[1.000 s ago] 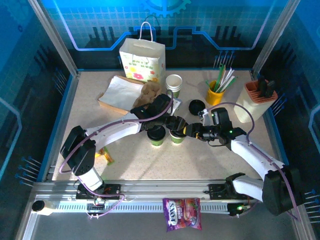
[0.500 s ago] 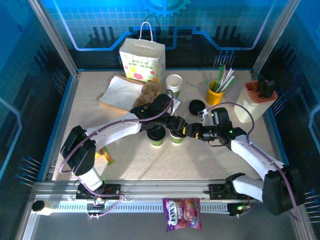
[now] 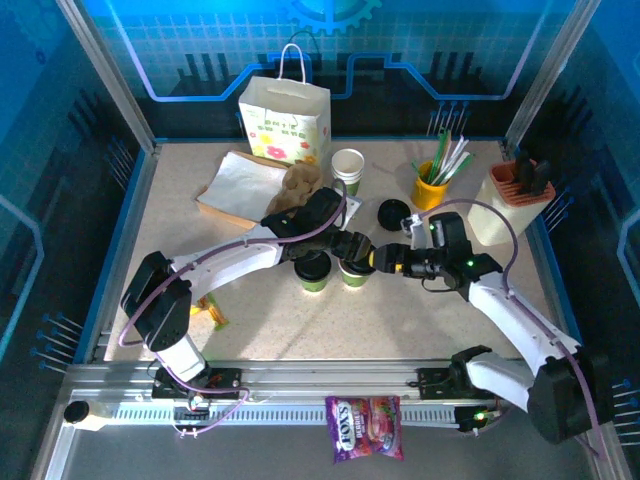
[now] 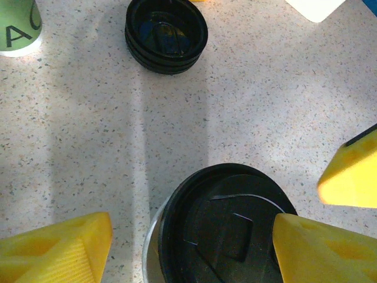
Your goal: Pack the takeout coffee
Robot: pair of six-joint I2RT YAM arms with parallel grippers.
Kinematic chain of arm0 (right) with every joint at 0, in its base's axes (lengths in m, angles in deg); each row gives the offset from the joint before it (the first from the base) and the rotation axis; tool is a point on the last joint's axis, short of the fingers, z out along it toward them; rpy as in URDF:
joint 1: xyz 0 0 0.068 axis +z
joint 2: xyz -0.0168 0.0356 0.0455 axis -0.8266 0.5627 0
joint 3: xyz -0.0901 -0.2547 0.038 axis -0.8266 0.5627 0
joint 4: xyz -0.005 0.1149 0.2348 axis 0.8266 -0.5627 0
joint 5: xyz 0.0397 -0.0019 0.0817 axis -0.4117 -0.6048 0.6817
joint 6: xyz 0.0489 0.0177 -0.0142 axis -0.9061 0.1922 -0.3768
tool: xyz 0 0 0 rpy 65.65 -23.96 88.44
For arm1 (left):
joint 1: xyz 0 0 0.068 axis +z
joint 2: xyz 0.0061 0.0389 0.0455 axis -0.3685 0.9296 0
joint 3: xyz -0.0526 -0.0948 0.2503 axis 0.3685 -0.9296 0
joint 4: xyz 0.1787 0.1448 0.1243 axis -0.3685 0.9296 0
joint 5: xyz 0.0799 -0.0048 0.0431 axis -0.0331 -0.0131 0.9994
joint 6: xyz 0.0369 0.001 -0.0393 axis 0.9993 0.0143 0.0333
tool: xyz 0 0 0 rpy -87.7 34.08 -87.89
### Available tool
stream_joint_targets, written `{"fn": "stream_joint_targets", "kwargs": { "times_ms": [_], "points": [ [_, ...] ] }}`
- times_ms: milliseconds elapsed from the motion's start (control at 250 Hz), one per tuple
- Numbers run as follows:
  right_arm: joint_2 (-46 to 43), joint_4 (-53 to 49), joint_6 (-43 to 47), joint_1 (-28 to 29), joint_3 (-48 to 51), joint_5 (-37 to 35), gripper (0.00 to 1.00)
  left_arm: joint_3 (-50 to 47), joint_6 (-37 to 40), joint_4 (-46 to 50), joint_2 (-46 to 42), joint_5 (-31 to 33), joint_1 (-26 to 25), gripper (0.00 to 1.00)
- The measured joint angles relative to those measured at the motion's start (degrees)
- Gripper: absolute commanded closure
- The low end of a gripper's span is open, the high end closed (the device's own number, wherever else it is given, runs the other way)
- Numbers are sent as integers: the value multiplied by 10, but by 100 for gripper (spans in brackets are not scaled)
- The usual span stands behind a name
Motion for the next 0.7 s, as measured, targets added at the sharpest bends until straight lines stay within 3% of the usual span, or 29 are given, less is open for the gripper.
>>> {"fn": "stream_joint_targets", "kwargs": {
  "times_ms": [108,699],
  "points": [
    [2,-2,6,-5,-11,-5,16,-2,0,0,-5,11,0,25],
    [111,25,14,-1,-59,-6,23,-84,-9,-11,-94,56,39,24]
  ]
}}
